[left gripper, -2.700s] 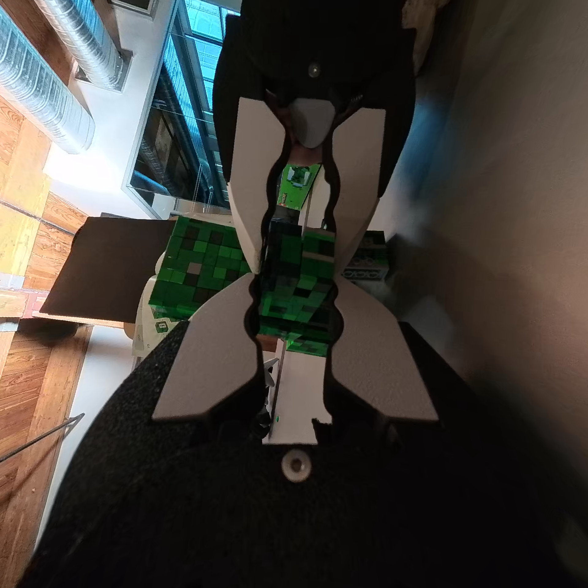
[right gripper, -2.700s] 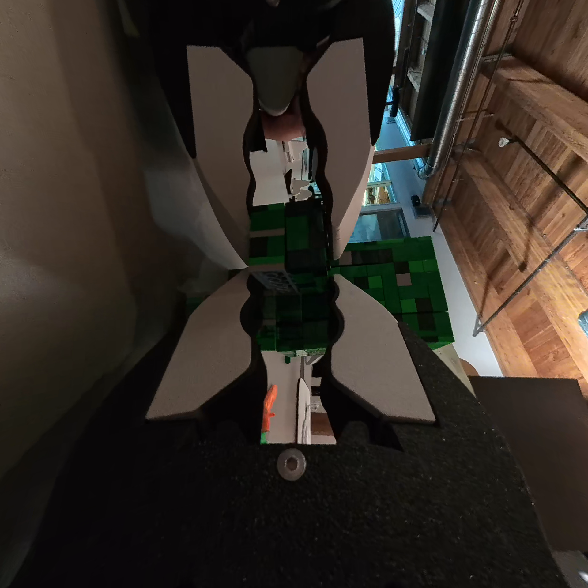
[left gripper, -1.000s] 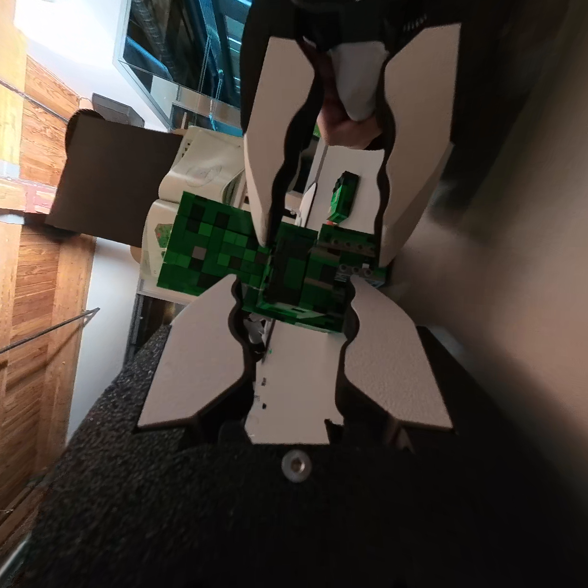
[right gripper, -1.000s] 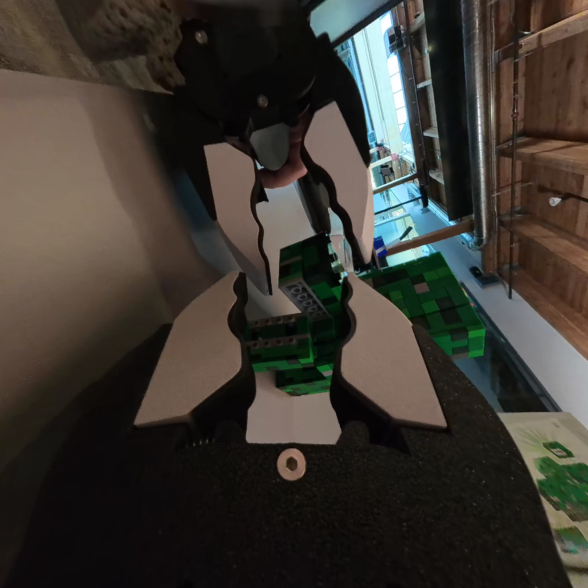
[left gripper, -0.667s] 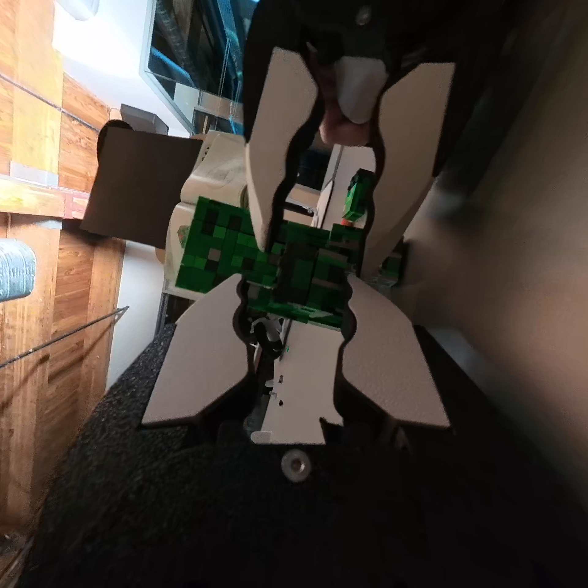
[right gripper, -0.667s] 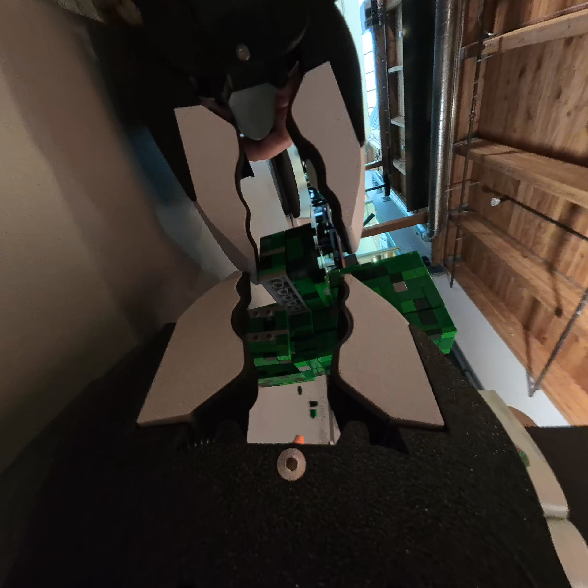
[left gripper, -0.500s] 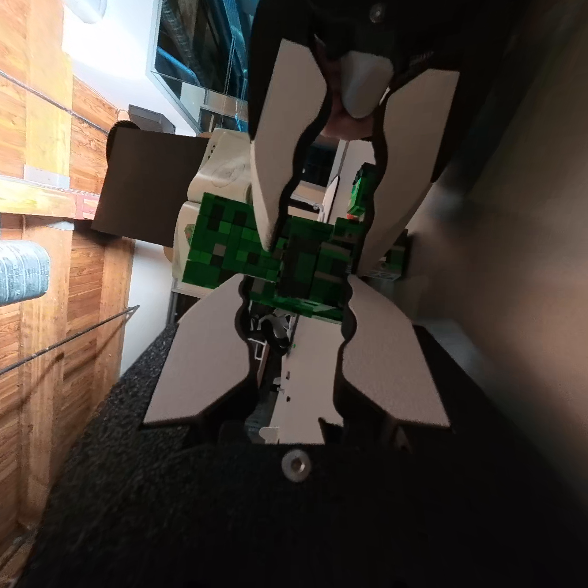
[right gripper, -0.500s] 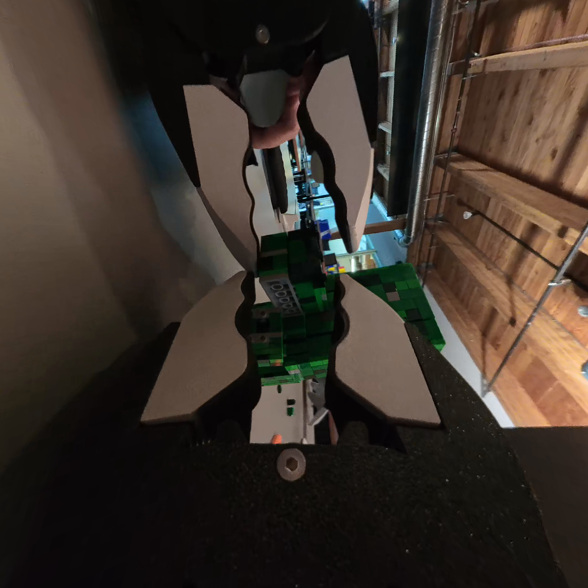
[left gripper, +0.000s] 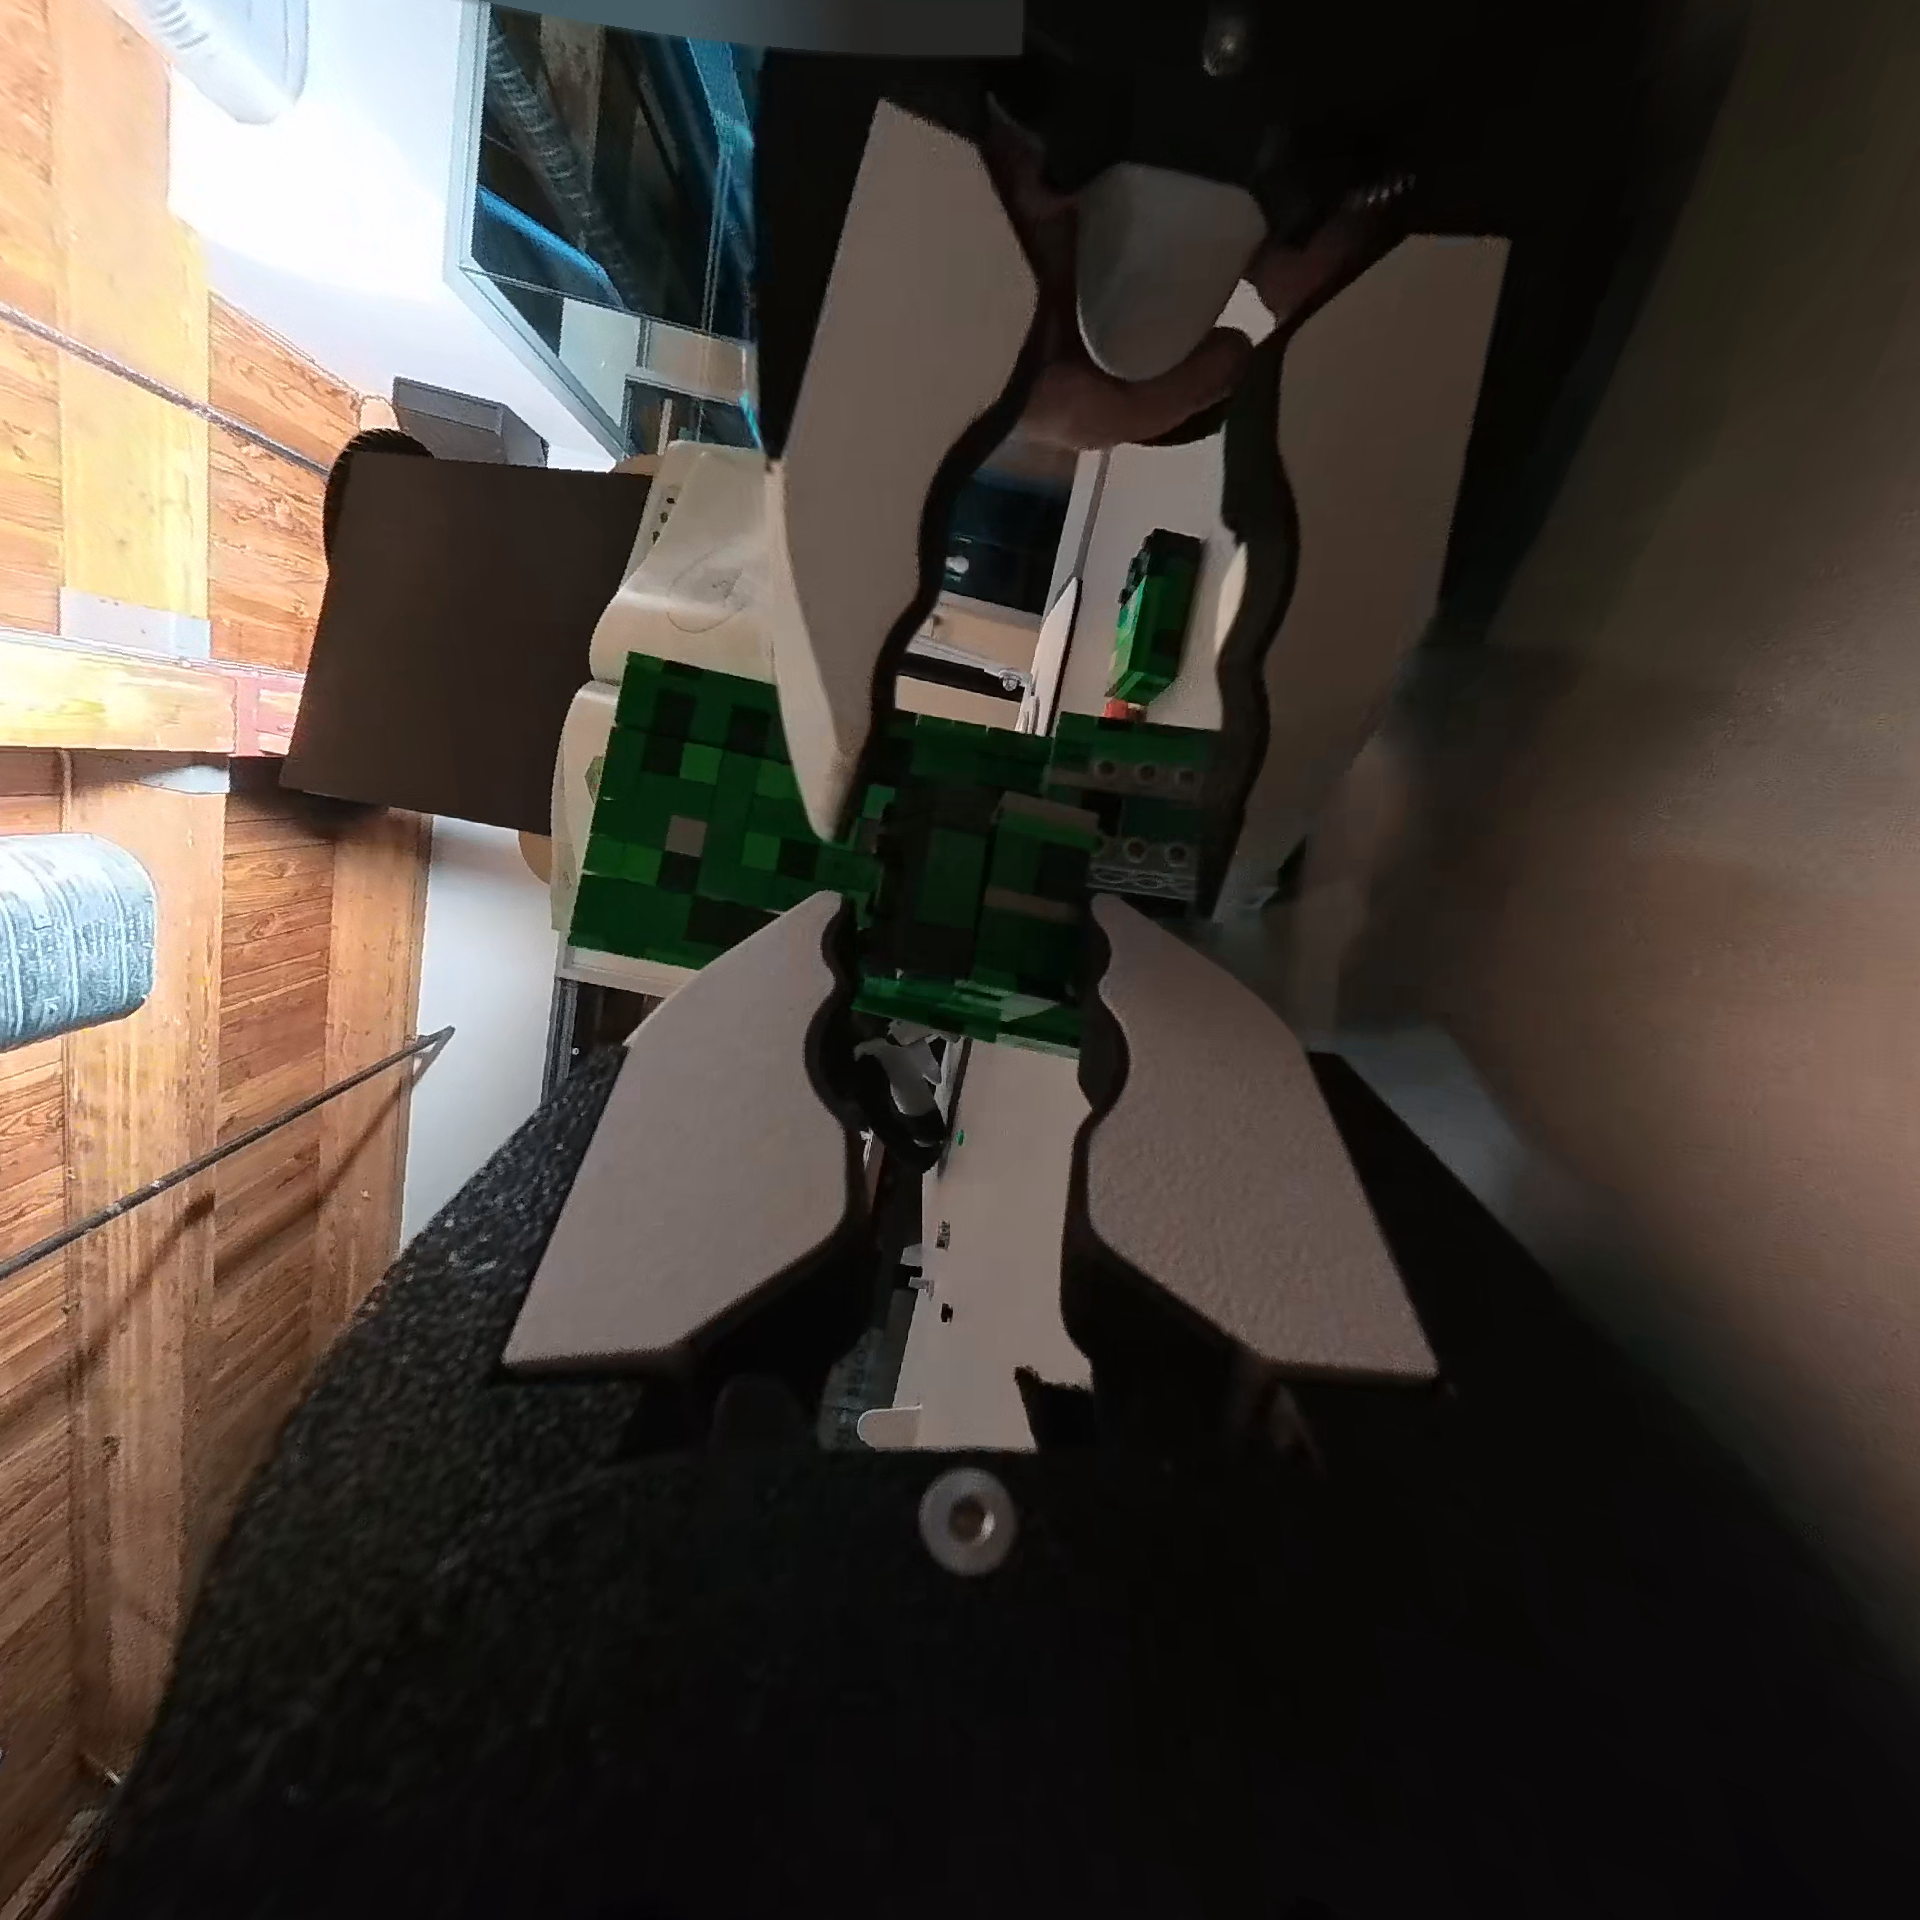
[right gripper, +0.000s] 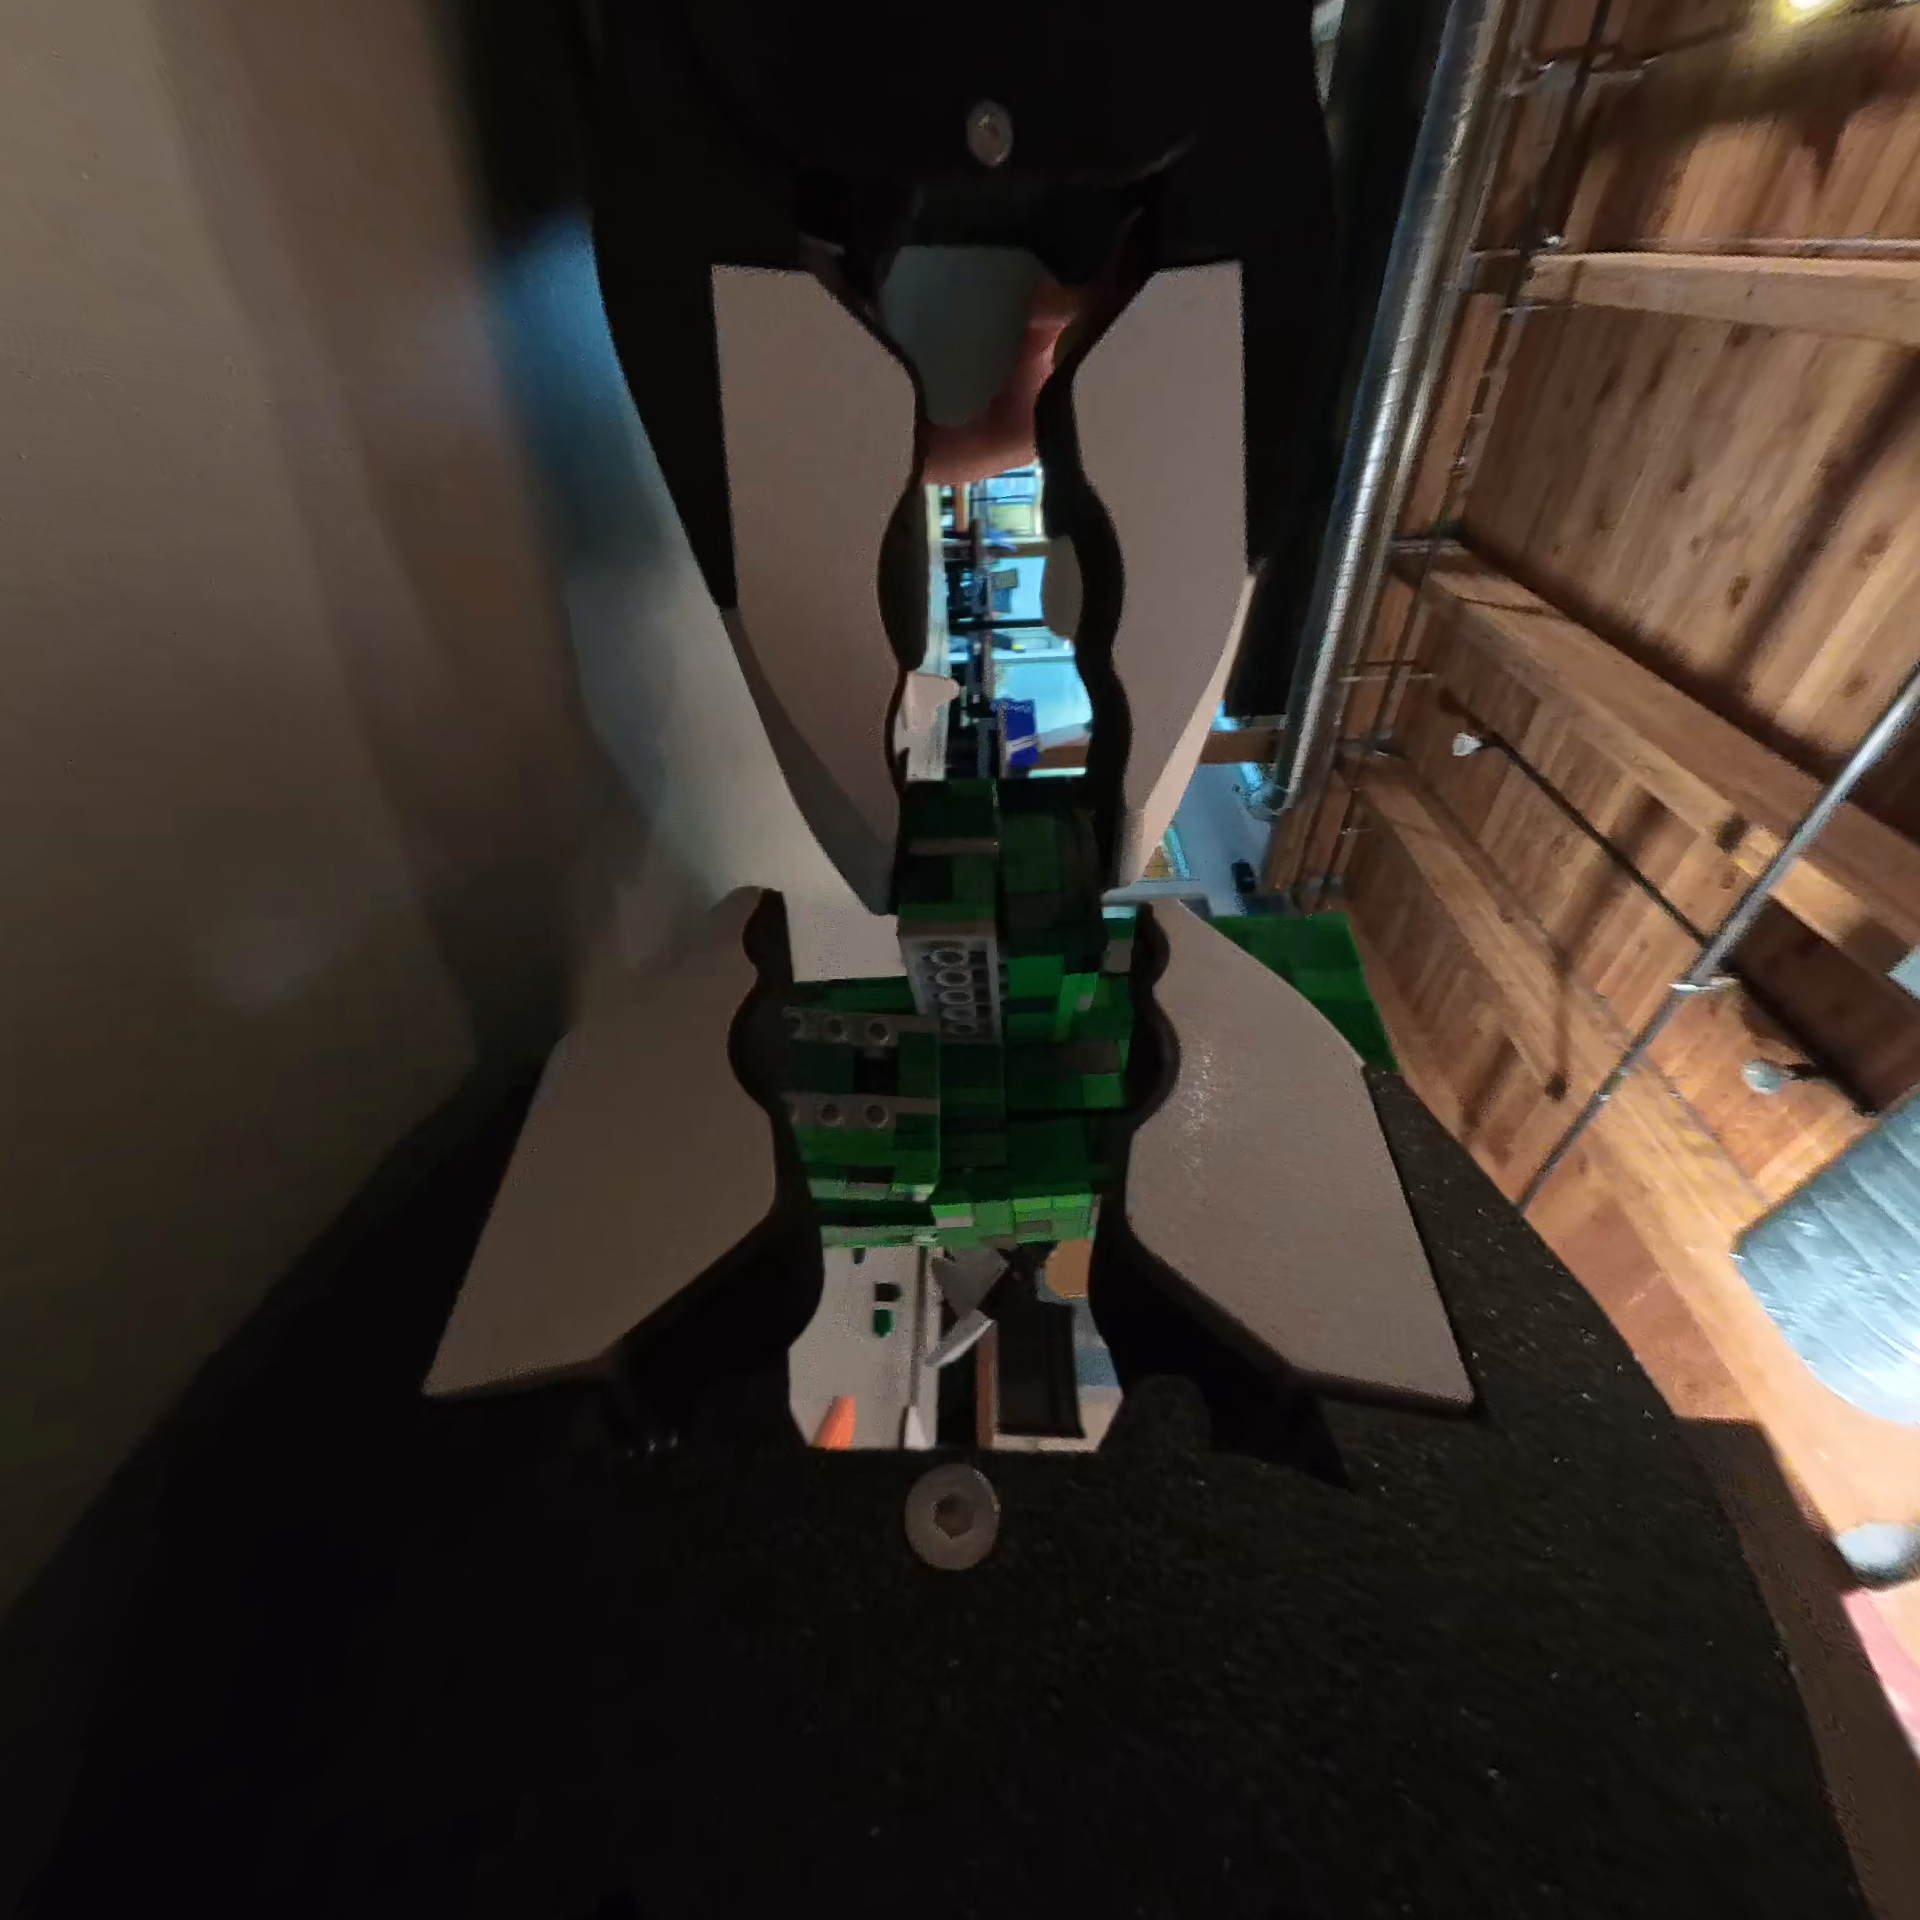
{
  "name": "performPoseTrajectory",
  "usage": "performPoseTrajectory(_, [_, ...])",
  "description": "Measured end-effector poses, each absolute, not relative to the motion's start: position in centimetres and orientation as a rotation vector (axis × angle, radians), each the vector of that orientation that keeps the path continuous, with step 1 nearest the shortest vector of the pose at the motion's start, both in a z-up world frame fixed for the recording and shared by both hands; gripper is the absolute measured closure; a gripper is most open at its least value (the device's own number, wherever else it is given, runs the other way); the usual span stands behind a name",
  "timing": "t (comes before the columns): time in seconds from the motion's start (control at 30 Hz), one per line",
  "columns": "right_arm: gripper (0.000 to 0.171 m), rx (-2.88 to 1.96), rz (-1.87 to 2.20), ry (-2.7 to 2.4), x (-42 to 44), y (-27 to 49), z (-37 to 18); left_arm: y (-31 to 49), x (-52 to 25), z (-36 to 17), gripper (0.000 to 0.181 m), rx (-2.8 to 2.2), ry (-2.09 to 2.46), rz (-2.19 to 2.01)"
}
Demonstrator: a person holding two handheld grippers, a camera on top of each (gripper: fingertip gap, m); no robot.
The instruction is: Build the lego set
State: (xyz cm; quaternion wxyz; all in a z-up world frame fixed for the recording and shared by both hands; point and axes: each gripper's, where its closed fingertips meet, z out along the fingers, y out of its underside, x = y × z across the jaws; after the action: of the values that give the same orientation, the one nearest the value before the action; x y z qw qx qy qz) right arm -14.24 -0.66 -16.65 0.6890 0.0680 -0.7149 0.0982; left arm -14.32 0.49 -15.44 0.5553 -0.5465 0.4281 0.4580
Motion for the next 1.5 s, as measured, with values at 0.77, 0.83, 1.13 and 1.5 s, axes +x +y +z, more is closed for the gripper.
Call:
performPoseTrajectory(0.77, [0.134, 0.141, 0.116, -1.572, -14.7, 0.2, -16.0, 0.6, -14.2, -15.4, 0.143, -1.288, 1.02, 1.085])
performPoseTrajectory(0.83, [0.135, 0.139, 0.107, -1.572, -14.7, 0.2, -16.0, 0.6, -14.3, -15.5, 0.143, -1.29, 1.019, 1.086])
performPoseTrajectory(1.13, [0.106, 0.074, 0.186, -1.644, -14.0, 0.6, -17.2, 0.3, -15.1, -15.0, 0.123, -1.345, 0.908, 1.012])
performPoseTrajectory(1.5, [0.11, -0.287, 0.758, -1.715, -10.9, 1.3, -15.6, -0.9, -12.8, -15.7, 0.123, -1.301, 1.014, 0.851])
